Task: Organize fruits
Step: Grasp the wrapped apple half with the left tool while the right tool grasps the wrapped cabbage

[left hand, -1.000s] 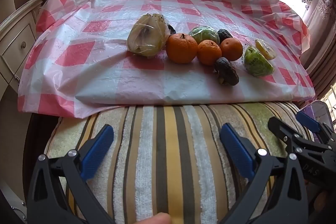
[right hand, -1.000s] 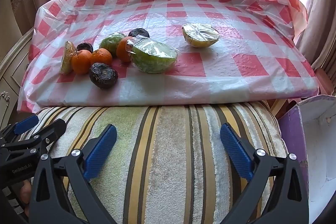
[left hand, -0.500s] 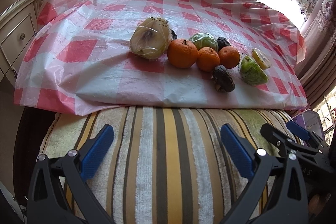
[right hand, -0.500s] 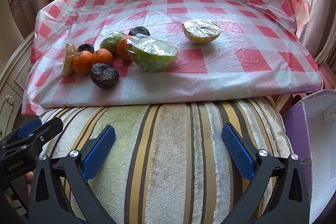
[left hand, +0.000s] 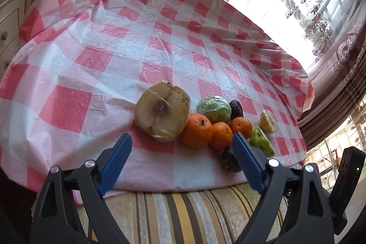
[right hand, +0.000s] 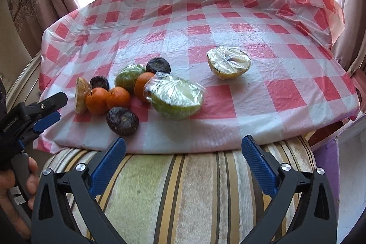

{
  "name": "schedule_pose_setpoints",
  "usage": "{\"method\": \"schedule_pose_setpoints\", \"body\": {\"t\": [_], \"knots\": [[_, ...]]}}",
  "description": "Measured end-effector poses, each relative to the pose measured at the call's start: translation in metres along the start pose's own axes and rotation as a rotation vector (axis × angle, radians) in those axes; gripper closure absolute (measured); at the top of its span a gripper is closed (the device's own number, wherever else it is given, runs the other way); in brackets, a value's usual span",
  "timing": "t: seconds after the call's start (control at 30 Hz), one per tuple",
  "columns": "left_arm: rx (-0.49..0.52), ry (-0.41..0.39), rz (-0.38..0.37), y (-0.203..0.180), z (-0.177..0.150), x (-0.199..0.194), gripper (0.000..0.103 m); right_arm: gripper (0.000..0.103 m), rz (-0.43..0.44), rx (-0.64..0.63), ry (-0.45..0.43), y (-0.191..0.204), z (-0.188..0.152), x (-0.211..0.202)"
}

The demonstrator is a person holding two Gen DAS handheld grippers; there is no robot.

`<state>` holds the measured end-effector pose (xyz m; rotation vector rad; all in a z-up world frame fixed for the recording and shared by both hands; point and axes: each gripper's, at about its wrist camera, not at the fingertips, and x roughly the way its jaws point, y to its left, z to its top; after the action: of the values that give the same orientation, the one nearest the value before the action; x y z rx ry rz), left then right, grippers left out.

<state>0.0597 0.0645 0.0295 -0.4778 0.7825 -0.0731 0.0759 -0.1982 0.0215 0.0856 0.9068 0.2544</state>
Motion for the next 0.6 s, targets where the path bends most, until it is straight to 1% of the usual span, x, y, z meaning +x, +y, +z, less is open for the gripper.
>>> {"method": "schedule_pose_setpoints", "body": {"t": [0.13,0.27,0.4,0.43,0.5,0.6], "knots": [[-0.065,0.026,-0.023,0.018,0.016,0.021,0.018,0.006,0.004,0.021,0.007,-0.001,0.017,0.015],[-0.113,0.056,-0.047,0.03,0.022,0.039,0.018,0.006,0.005,0.018,0.002,0.002,0.03,0.024],[-0.098,0.06,-0.065,0.029,0.022,0.043,0.018,0.008,-0.001,0.017,-0.002,0.006,0.037,0.031],[-0.091,0.063,-0.065,0.028,0.022,0.045,0.022,0.009,-0.002,0.017,-0.001,0.007,0.038,0.033],[-0.083,0.07,-0.067,0.026,0.022,0.048,0.028,0.013,-0.002,0.019,0.007,0.008,0.04,0.036],[-0.065,0.066,-0.059,0.024,0.021,0.048,0.028,0.018,0.006,0.031,0.018,0.006,0.041,0.041]]}}
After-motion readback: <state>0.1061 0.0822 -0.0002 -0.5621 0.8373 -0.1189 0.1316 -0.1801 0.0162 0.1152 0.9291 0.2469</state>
